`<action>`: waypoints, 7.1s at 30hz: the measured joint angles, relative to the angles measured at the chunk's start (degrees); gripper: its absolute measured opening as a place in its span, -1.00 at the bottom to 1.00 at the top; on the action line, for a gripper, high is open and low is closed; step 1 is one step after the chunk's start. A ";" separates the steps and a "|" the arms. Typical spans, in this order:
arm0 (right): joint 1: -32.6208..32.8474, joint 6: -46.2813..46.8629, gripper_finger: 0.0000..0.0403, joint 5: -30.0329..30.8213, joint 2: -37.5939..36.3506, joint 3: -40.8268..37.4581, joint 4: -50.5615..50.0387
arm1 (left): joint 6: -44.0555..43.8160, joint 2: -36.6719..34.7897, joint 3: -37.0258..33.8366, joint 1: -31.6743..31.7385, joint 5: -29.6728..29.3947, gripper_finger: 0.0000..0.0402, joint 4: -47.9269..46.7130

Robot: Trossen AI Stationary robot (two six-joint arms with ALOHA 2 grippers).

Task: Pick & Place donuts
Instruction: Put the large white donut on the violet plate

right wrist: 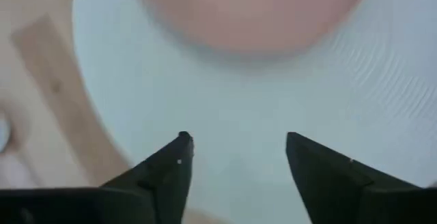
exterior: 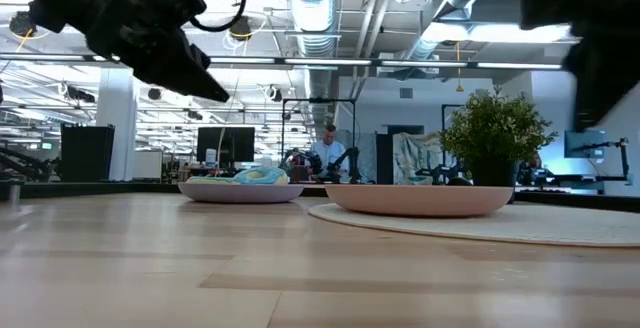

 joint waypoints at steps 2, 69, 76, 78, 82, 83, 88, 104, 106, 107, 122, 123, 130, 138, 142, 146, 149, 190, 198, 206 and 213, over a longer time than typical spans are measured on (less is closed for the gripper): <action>2.83 4.24 0.22 -1.17 0.63 0.37 -1.10 | -0.13 -1.21 0.00 0.00 -0.99 -1.00 -2.22; 26.67 29.81 0.48 -14.84 9.36 -8.68 13.51 | -7.69 -2.56 0.02 0.02 -1.34 -1.00 -3.66; 26.67 29.92 0.43 -14.68 9.38 -8.68 14.48 | -7.80 -2.56 0.04 0.02 -1.34 -1.00 -3.66; 26.67 29.92 0.40 -14.68 9.38 -8.68 14.57 | -7.80 -2.56 0.04 0.01 -1.34 -1.00 -3.68; 26.67 29.94 0.39 -14.66 9.38 -8.68 14.60 | -7.80 -2.56 0.04 0.00 -1.34 -1.00 -3.68; 26.67 29.94 0.39 -14.68 9.38 -8.68 14.60 | -7.80 -2.56 0.04 0.00 -1.34 -1.00 -3.68; 26.65 29.95 0.39 -14.66 9.38 -8.68 14.60 | -7.80 -2.56 0.04 0.01 -1.34 -1.00 -3.68; 26.65 29.66 0.34 -14.53 9.40 -8.68 15.46 | -7.76 -2.56 0.04 0.02 -1.34 -1.00 -3.68; 26.65 29.66 0.28 -14.55 9.40 -8.68 15.74 | -7.75 -2.56 0.04 0.01 -1.34 -1.00 -3.68; 26.65 29.66 0.23 -14.55 9.39 -8.68 15.84 | -7.74 -2.54 0.04 0.01 -1.34 -1.00 -3.68; 26.65 29.92 -0.37 -14.57 9.39 -8.66 16.09 | -7.71 -2.54 0.04 0.01 -1.35 -1.00 -3.69; 26.65 29.92 -0.40 -14.59 9.39 -8.66 16.11 | -7.72 -2.54 0.04 0.02 -1.34 -1.00 -3.68; 25.92 29.85 -0.46 -14.65 9.31 -7.56 16.03 | -7.71 -2.54 0.04 0.02 -1.34 -1.00 -3.69; 21.86 21.67 -0.46 -14.59 9.27 -1.86 13.11 | -7.06 -2.54 0.04 0.01 -1.34 -1.00 -3.96; 18.31 13.95 -0.46 -13.25 9.25 2.71 7.98 | -6.63 -2.91 0.24 0.02 -1.34 -1.00 -4.33; 12.62 4.17 -0.46 -8.04 9.25 8.11 0.43 | -4.84 -5.02 0.32 0.02 -1.97 -1.00 -4.24; 6.26 -4.42 -0.46 -5.25 9.25 12.10 -3.34 | -4.39 -6.71 0.17 0.02 -2.21 -1.00 -5.37; -47.75 -44.55 -0.46 -11.87 59.88 78.04 8.34 | 1.91 -29.78 -16.15 3.52 -0.49 -1.00 -1.16; -47.69 -44.13 -0.31 -14.90 61.46 78.10 8.07 | 3.08 -29.78 -16.13 3.52 -1.23 -1.00 -1.30; -48.08 -44.04 0.01 -14.70 61.46 77.97 7.59 | 2.99 -29.78 -16.11 3.53 -1.25 -1.00 -1.23; -48.06 -44.85 0.10 -14.75 61.46 77.96 7.55 | 2.93 -29.78 -16.09 3.54 -1.24 -1.00 -1.12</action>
